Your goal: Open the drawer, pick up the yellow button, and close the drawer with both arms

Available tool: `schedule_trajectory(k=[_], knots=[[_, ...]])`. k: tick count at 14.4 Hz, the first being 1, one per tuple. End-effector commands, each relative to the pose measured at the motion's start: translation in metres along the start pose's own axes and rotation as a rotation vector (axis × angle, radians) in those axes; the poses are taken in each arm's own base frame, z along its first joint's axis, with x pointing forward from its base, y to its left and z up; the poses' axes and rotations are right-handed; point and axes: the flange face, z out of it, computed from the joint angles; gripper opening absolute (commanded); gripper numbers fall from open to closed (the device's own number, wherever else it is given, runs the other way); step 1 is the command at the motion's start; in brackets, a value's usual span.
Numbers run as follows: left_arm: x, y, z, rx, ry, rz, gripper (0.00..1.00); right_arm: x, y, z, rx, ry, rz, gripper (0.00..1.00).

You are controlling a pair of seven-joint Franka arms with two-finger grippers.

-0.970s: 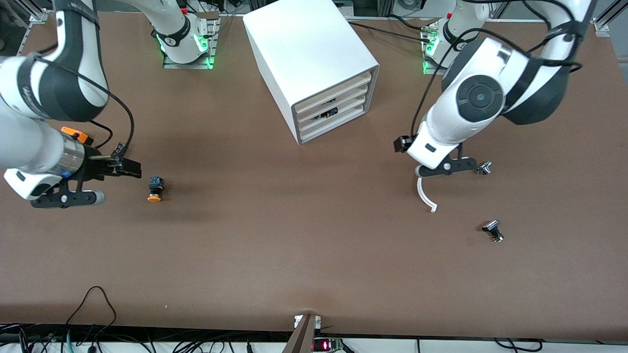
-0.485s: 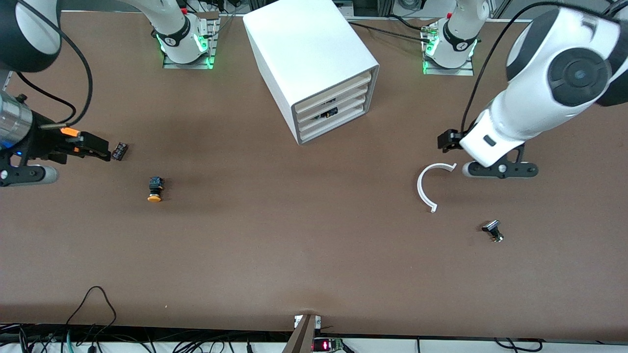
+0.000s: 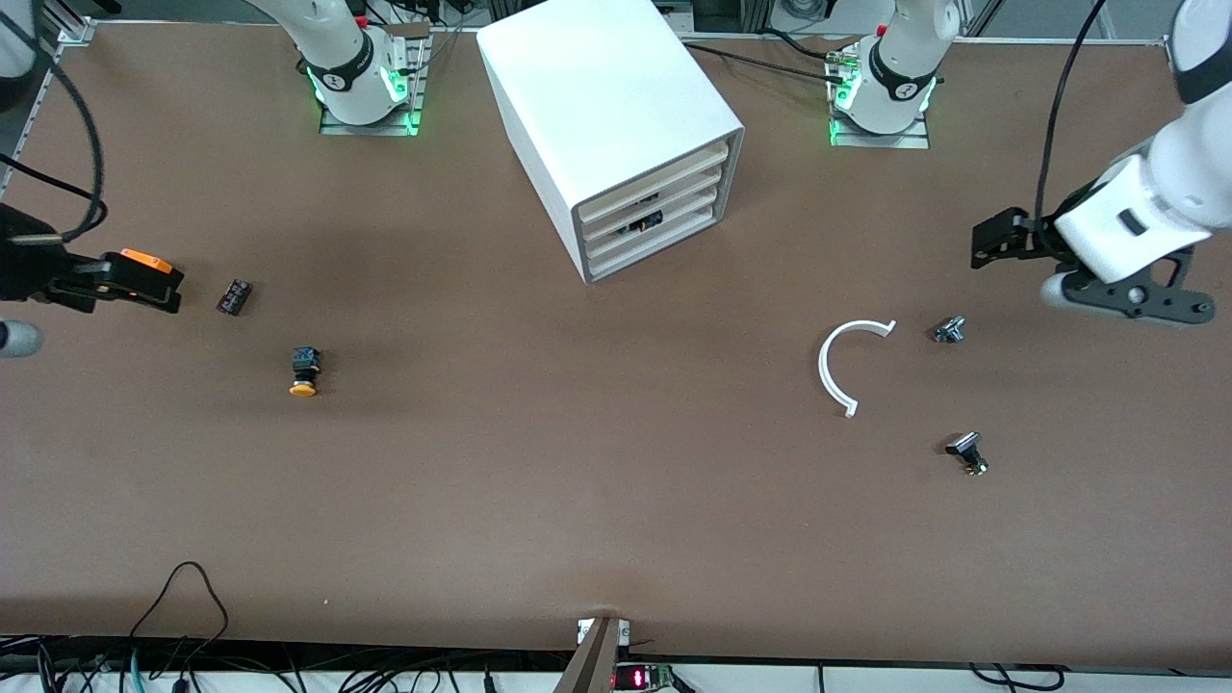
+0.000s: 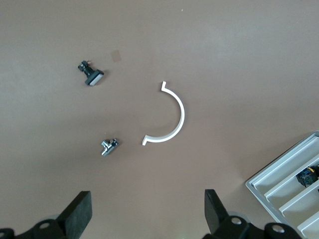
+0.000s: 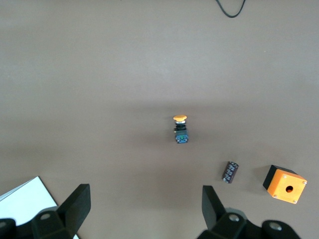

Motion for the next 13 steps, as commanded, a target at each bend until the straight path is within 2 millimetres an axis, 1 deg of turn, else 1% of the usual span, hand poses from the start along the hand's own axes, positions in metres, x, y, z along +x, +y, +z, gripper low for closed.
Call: schedule_trajectory(k=[1, 2, 3, 4, 5, 7, 8, 9, 11, 13], knots=[[-0.037, -0.012, 0.003, 0.005, 0.092, 0.004, 0.99, -0.017, 0.0, -0.023, -0.014, 0.014, 0.04, 0.99], [-0.037, -0.008, 0.002, 0.032, 0.094, 0.014, 0.99, -0.019, 0.007, -0.018, -0.024, 0.014, 0.052, 0.99], [-0.039, -0.007, 0.004, 0.068, 0.085, 0.029, 0.99, -0.021, 0.009, -0.01, -0.02, 0.032, 0.052, 0.99], [-0.044, -0.002, -0.002, 0.08, 0.096, 0.032, 0.99, -0.028, 0.009, -0.003, -0.023, 0.054, 0.053, 0.99], [-0.043, 0.0, -0.002, 0.078, 0.098, 0.022, 0.99, -0.037, 0.007, 0.007, -0.028, 0.074, 0.05, 0.99], [-0.043, -0.007, -0.002, 0.076, 0.102, 0.007, 0.99, -0.053, 0.005, 0.025, -0.037, 0.085, 0.047, 0.99], [-0.043, -0.001, -0.001, 0.077, 0.096, 0.016, 0.99, -0.057, 0.006, 0.031, -0.04, 0.078, 0.049, 0.99], [-0.044, 0.0, -0.001, 0.076, 0.096, 0.016, 0.99, -0.058, 0.005, 0.035, -0.04, 0.072, 0.048, 0.99], [-0.042, -0.001, -0.001, 0.076, 0.094, 0.014, 0.99, -0.059, 0.002, 0.036, -0.043, 0.064, 0.043, 0.99], [-0.031, 0.001, 0.003, 0.075, 0.09, 0.022, 0.99, -0.061, 0.002, 0.036, -0.043, 0.049, 0.045, 0.99]])
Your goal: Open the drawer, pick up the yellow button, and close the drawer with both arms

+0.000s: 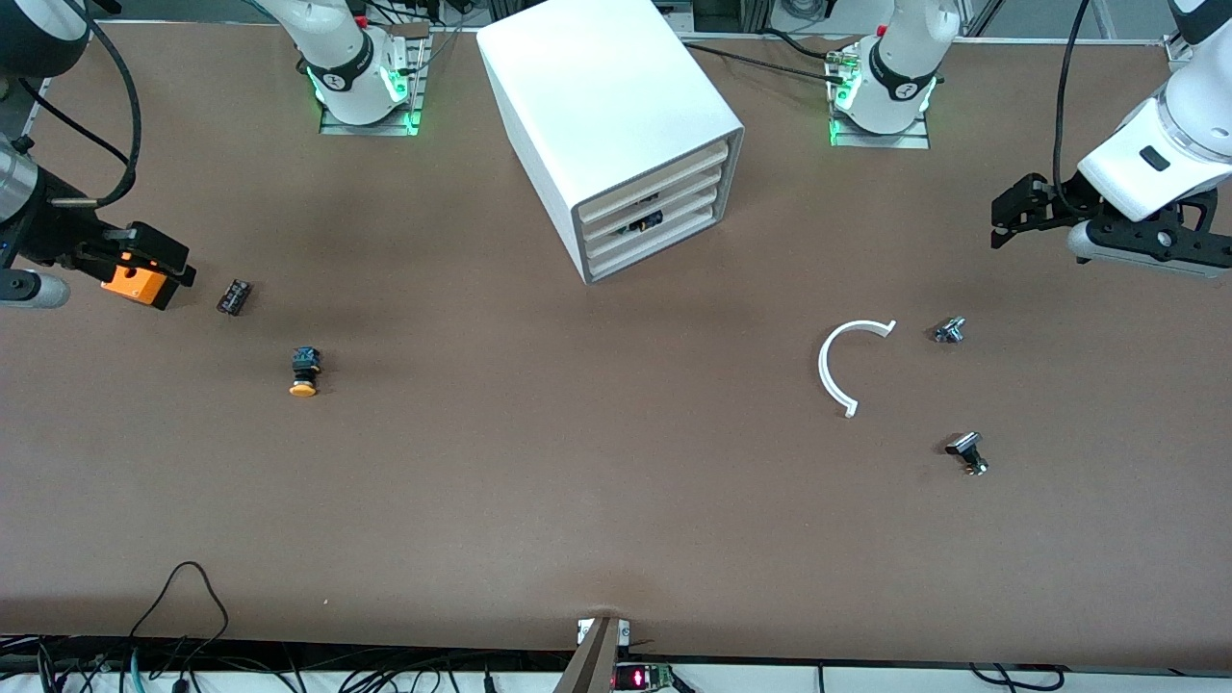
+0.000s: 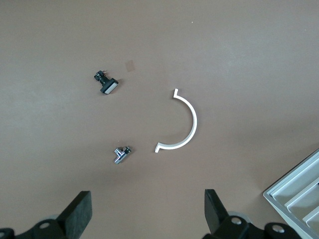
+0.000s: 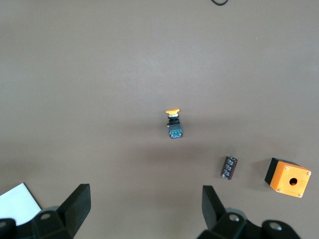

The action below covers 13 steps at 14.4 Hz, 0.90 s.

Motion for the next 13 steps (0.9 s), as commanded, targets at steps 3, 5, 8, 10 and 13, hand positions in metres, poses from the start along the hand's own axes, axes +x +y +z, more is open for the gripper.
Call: schedule_trajectory(k=[3, 5, 8, 10, 13], knots=[[0.007, 0.004, 0.0, 0.02, -0.002, -0.008, 0.99, -0.007, -0.001, -0.01, -0.015, 0.011, 0.009, 0.99], [0.004, 0.006, 0.001, 0.019, -0.021, -0.059, 0.99, -0.003, 0.004, -0.012, -0.014, 0.016, 0.001, 0.99], [0.004, 0.007, 0.0, 0.019, -0.023, -0.056, 0.99, -0.004, 0.002, -0.013, -0.015, 0.017, -0.022, 0.99], [0.004, 0.006, 0.001, 0.021, -0.026, -0.055, 0.99, -0.003, 0.002, -0.014, -0.015, 0.019, -0.028, 0.99], [0.004, 0.006, 0.001, 0.019, -0.026, -0.052, 0.99, -0.004, 0.003, -0.015, -0.001, 0.018, -0.02, 0.99]])
